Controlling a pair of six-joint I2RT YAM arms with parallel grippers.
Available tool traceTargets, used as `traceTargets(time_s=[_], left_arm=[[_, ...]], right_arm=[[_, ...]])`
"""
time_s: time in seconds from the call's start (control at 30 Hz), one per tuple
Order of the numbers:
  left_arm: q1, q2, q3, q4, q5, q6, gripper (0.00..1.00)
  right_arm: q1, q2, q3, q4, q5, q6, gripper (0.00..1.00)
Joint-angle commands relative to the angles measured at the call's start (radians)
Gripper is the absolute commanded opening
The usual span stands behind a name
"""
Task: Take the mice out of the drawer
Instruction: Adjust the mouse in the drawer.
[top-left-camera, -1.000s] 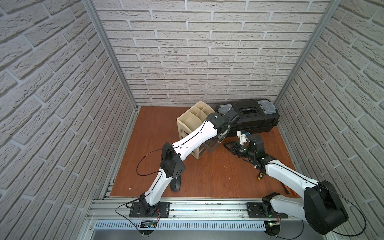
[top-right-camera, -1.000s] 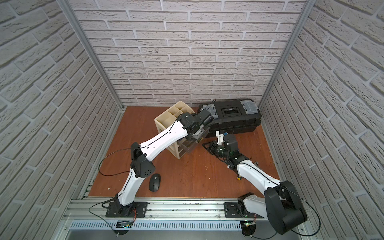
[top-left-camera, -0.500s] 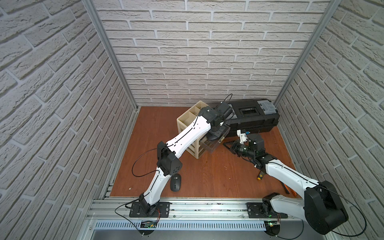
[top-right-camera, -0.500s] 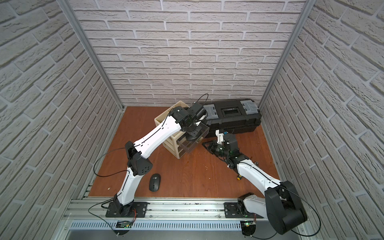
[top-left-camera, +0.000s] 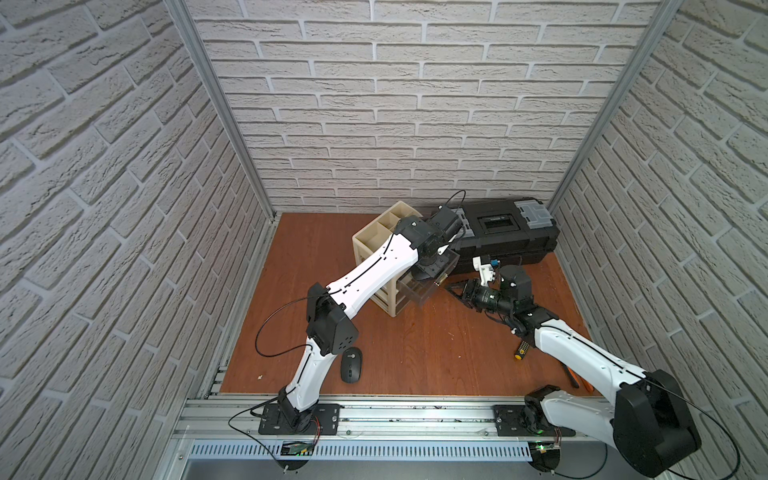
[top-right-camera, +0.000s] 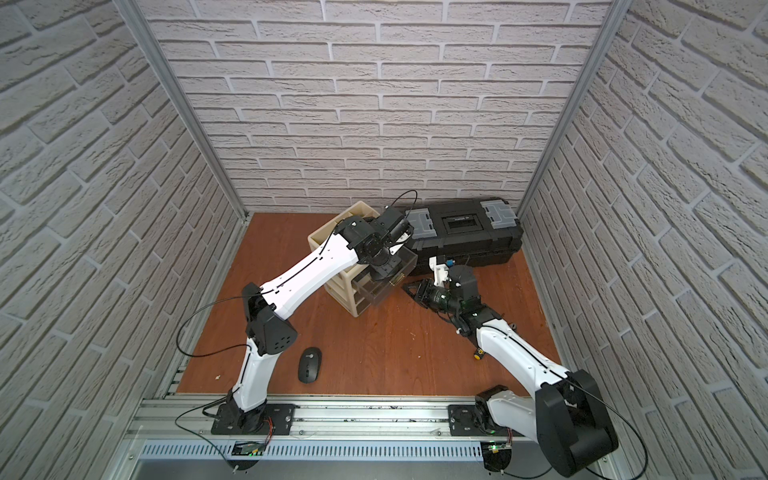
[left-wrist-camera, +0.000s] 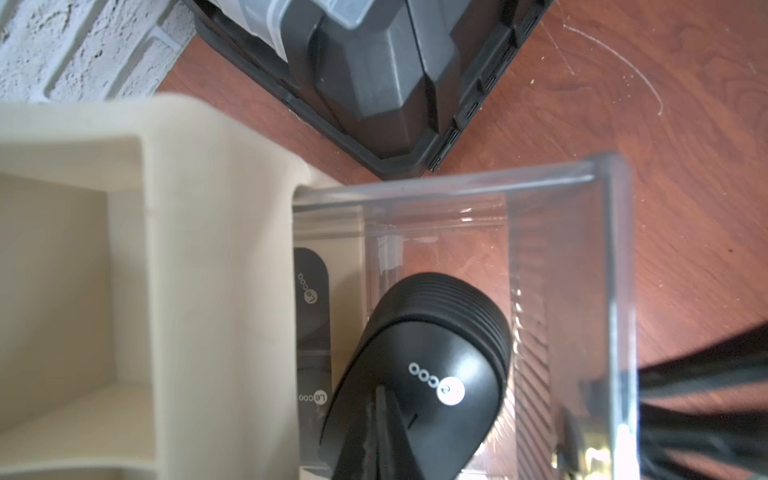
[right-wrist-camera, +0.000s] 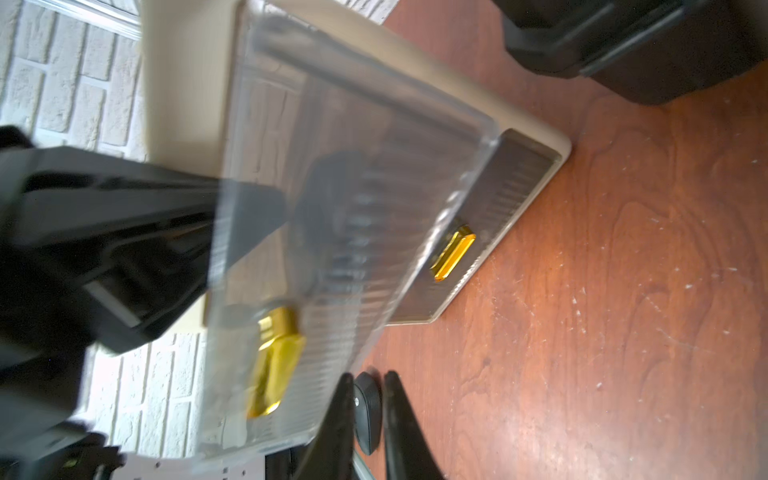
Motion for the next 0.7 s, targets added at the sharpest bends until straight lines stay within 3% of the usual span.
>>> traceTargets(time_s=[0.0, 0.27, 0.67], left_arm=[[0.012, -0.048, -0.037, 0.037, 0.040, 0.022, 0.05], [0.034, -0.075, -0.071, 0.075, 0.140, 0.014, 0.04], [0.035, -0.077, -0.080, 0.061, 0.247, 0.026, 0.01]], right_arm=[[-0.004, -0.080, 0.020, -0.052, -0.039, -0.062, 0.25], [-0.005, -0.059, -0.071, 0.202, -0.075, 0.142, 0.33], [-0.006, 0.043, -0.082, 0.397, -0.101, 0.218, 0.33]])
